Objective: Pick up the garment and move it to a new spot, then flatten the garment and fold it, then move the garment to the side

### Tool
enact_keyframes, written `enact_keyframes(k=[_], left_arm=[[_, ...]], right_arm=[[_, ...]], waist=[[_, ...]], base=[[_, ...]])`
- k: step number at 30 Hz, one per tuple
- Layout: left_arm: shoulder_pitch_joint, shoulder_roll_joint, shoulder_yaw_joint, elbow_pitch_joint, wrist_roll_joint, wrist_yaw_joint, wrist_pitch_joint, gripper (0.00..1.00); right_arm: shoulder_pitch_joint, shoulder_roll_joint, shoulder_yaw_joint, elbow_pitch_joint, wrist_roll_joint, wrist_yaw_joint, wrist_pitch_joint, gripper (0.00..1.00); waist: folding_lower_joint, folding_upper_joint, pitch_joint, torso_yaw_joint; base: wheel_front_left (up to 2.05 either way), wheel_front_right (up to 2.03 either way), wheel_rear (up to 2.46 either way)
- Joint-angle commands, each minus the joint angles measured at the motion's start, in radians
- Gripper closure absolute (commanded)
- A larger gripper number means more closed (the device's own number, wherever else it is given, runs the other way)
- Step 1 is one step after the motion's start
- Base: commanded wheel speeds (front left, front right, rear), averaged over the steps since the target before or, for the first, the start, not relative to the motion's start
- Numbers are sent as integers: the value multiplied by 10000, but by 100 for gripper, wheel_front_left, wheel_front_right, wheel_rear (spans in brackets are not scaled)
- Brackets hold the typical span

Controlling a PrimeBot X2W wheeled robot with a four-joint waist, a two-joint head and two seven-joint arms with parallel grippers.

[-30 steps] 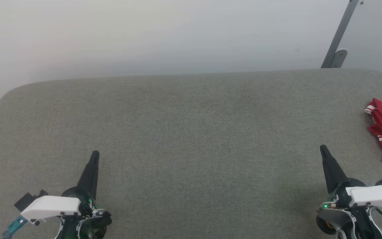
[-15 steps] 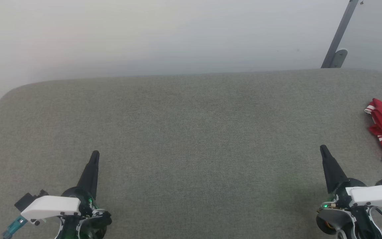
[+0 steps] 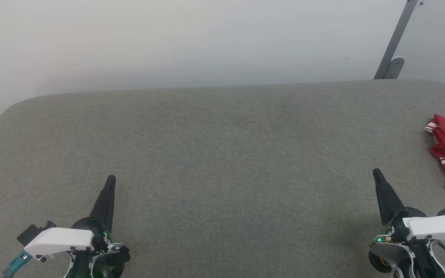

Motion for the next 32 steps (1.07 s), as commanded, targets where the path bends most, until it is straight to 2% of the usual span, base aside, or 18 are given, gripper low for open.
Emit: enact_keyframes(k=[1,32], left_arm=[[-110,-24,0,-7,-32,-29,26,100],[-110,-24,2,-6,-34,-29,25,100]], right_arm=[[-47,36,-12,-25,40,0,29,100],[-46,37,-10,-26,41,0,29,100]], waist=[[0,-1,0,0],[0,-1,0,0]], base=[[0,0,0],[0,0,0]])
